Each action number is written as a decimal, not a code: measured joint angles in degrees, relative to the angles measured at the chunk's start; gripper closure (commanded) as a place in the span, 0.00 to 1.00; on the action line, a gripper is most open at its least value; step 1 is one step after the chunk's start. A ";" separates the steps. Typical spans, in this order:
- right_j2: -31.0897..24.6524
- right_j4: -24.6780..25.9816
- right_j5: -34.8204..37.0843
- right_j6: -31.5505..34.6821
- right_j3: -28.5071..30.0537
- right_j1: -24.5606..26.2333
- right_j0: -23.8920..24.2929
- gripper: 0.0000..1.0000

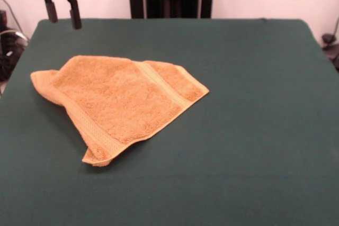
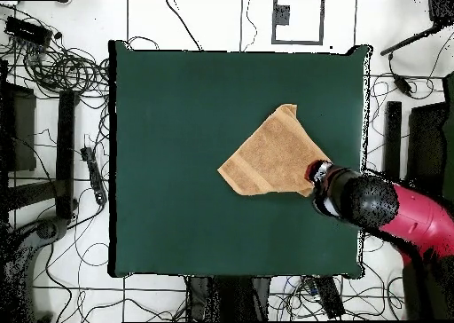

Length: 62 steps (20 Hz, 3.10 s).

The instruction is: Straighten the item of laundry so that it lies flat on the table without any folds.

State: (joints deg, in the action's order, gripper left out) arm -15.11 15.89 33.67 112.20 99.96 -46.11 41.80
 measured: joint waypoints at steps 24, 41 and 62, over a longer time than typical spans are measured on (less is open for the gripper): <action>2.06 -7.27 -8.49 0.01 -0.13 5.31 -10.24 0.00; 9.73 -15.48 -8.68 0.44 -1.96 2.12 -18.70 0.00; 23.92 -31.67 -8.69 15.15 -4.71 5.92 -28.38 0.00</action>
State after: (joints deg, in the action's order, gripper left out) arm 8.81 -15.77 24.97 127.35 95.25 -40.19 13.42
